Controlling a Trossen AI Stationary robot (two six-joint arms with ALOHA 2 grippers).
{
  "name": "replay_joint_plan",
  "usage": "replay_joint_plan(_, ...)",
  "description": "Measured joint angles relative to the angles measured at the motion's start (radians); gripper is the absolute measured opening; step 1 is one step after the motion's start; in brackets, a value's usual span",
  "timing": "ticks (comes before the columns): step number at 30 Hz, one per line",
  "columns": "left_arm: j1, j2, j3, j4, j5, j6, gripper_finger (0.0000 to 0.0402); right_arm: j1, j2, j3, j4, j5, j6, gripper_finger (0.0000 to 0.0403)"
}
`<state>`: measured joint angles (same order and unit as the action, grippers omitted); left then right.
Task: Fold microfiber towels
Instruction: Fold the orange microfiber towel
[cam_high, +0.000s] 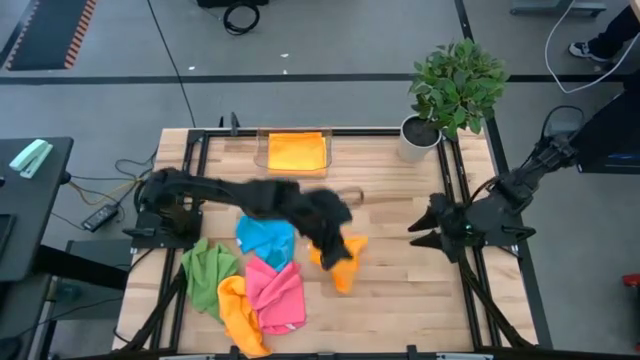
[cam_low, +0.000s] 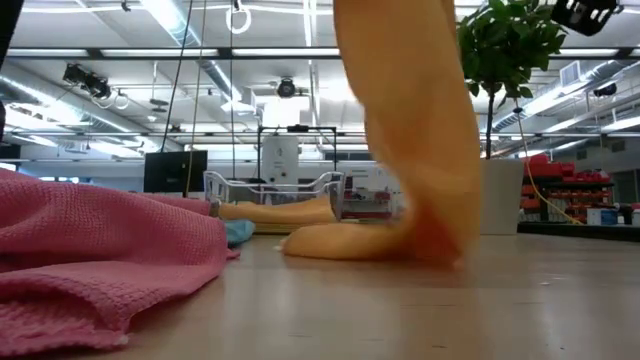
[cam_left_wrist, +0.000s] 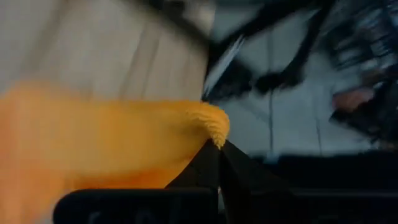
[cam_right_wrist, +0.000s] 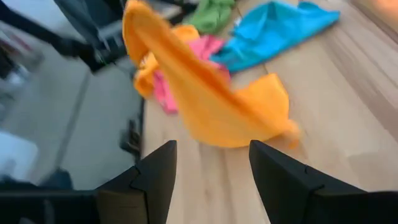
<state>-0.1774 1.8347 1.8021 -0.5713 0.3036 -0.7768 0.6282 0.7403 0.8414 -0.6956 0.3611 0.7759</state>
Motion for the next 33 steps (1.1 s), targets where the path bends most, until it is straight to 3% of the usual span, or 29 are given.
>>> replay_joint_plan(3, -0.05, 0.056, -0.001, -0.159, 0.004, -0.081, 0.0006, 0.011, 0.047, -0.035, 0.006, 0.0, -0.065, 0.0209)
replay_joint_plan(7, -0.106, 0.097, -0.001, -0.331, -0.072, -0.161, 0.0009, 0.012, 0.158, -0.131, 0.08, 0.003, -0.126, 0.0209)
replay_joint_plan(10, -0.126, 0.118, -0.001, -0.344, -0.132, -0.186, 0.0013, 0.014, 0.268, -0.23, 0.242, 0.016, -0.184, 0.0209)
replay_joint_plan(17, -0.135, 0.131, -0.007, -0.336, -0.188, -0.207, 0.0007, 0.022, 0.492, -0.316, 0.482, 0.221, -0.237, 0.0209)
replay_joint_plan(23, -0.133, 0.131, -0.009, -0.341, -0.199, -0.17, 0.0014, -0.01, 0.631, -0.316, 0.664, 0.221, -0.257, 0.0209)
replay_joint_plan(28, -0.134, 0.131, -0.009, -0.345, -0.198, -0.144, 0.0008, -0.078, 0.699, -0.316, 0.717, 0.218, -0.231, 0.0208)
replay_joint_plan(33, -0.133, 0.131, -0.009, -0.348, -0.199, -0.105, 0.0018, -0.124, 0.74, -0.316, 0.764, 0.118, -0.248, 0.0168)
